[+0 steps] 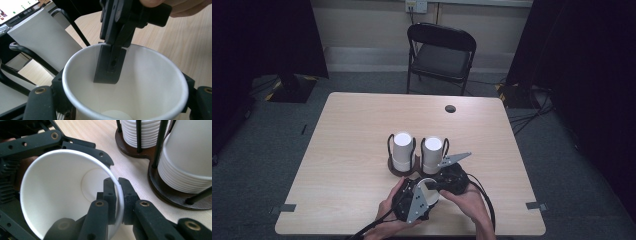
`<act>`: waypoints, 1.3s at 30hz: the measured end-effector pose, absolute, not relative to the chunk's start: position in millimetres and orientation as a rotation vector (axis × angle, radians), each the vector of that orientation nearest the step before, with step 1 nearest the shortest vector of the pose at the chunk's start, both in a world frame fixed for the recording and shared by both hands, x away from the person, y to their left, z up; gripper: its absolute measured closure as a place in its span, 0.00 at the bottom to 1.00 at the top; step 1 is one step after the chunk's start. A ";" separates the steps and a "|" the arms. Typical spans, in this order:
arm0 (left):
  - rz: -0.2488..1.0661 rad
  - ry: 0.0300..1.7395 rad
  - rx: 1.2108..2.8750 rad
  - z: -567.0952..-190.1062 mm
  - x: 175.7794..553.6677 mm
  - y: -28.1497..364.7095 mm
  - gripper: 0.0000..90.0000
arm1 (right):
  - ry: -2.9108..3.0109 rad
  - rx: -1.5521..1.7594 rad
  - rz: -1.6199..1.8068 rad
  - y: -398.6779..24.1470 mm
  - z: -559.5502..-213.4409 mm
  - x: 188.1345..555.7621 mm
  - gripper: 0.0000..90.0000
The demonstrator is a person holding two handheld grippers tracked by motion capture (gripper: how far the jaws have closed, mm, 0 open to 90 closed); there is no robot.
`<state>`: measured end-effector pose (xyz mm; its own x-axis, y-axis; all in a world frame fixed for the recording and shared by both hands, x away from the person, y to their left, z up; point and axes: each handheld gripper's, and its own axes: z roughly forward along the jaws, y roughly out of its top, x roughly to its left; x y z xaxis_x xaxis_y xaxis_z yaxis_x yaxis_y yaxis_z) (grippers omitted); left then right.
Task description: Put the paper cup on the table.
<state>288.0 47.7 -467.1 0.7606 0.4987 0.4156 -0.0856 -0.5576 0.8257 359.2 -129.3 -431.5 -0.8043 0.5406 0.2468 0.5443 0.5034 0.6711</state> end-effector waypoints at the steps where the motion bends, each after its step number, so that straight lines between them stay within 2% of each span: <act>1: 0.785 0.316 2.018 -467.5 288.7 48.0 0.28 | -2.713 -0.990 -1.229 -130.0 -431.9 359.0 0.92; 12: 0.721 0.416 1.969 -469.7 298.7 56.3 0.28 | -2.685 -1.074 -1.377 -134.9 -432.3 355.3 0.84; 14: 0.715 0.440 1.958 -469.3 300.5 59.4 0.28 | -2.685 -1.070 -1.386 -134.2 -433.3 355.6 0.79; 20: 0.696 0.493 1.942 -470.1 304.3 67.4 0.28 | -2.674 -1.071 -1.472 -132.7 -435.9 352.6 0.71; 25: 0.673 0.559 1.912 -472.3 308.1 72.7 0.28 | -2.637 -1.110 -1.583 -139.2 -436.2 350.1 0.68; 39: 0.604 0.672 1.803 -470.5 308.0 100.1 0.28 | -2.562 -1.244 -1.870 -159.1 -442.3 337.0 0.41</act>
<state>308.0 100.1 -470.5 0.7125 0.6968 0.0828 0.1565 -0.2727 0.9493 337.0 -159.1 -442.3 -0.7030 0.6835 0.1962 0.3952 0.1461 0.9069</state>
